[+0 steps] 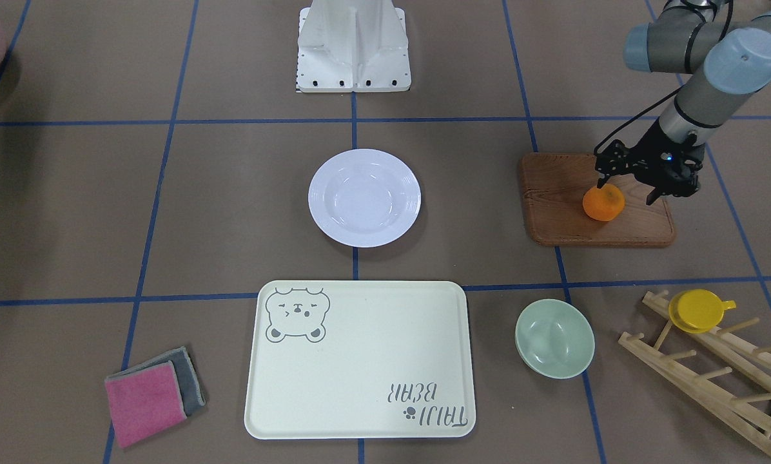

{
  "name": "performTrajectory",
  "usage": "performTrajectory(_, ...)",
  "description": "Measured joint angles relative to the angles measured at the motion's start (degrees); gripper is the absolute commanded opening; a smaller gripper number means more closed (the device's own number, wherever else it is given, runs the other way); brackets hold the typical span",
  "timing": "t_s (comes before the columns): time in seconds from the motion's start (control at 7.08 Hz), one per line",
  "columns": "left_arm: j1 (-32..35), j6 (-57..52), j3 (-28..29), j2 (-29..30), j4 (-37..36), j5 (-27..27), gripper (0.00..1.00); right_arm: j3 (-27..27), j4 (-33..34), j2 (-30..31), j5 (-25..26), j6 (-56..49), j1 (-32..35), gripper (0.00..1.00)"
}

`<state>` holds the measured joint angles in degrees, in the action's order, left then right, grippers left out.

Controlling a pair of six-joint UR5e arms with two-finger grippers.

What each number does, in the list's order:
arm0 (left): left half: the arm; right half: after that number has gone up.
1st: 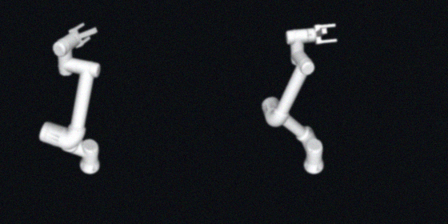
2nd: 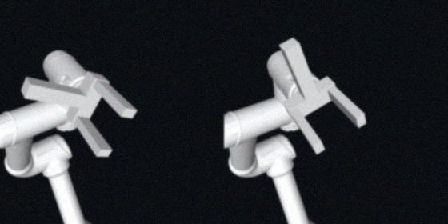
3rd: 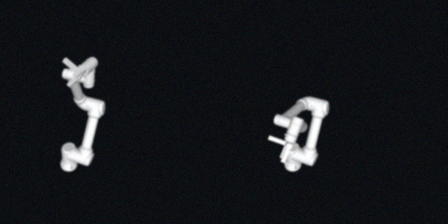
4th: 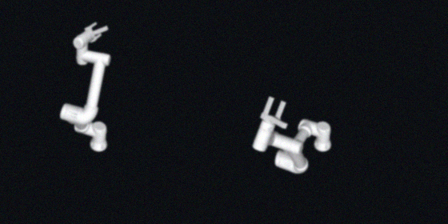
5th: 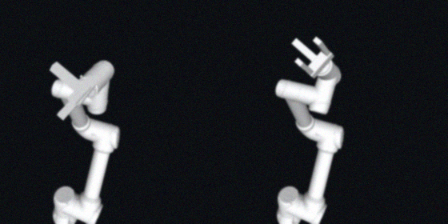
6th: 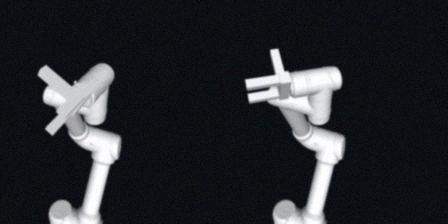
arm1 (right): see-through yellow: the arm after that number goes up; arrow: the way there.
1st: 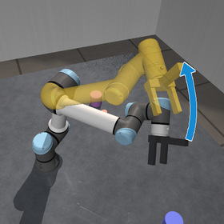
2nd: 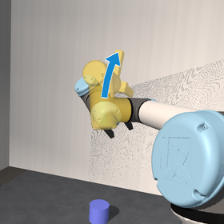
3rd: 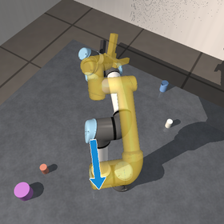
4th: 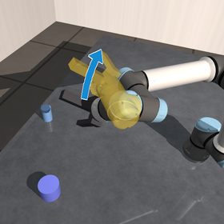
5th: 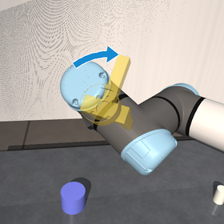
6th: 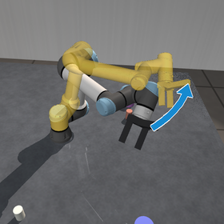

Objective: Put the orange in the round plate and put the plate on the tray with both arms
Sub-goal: 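Lower the left gripper onto the orange on the wooden board and grasp it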

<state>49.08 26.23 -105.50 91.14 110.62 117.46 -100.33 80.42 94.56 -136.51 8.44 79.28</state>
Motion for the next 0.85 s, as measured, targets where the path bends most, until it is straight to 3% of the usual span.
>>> performTrajectory(0.85, -1.0, 0.1, 2.0, 0.3, 0.3, 0.0, 0.99, 1.3, 0.0, -0.5, 0.0, 0.0, 0.0, 1.00)
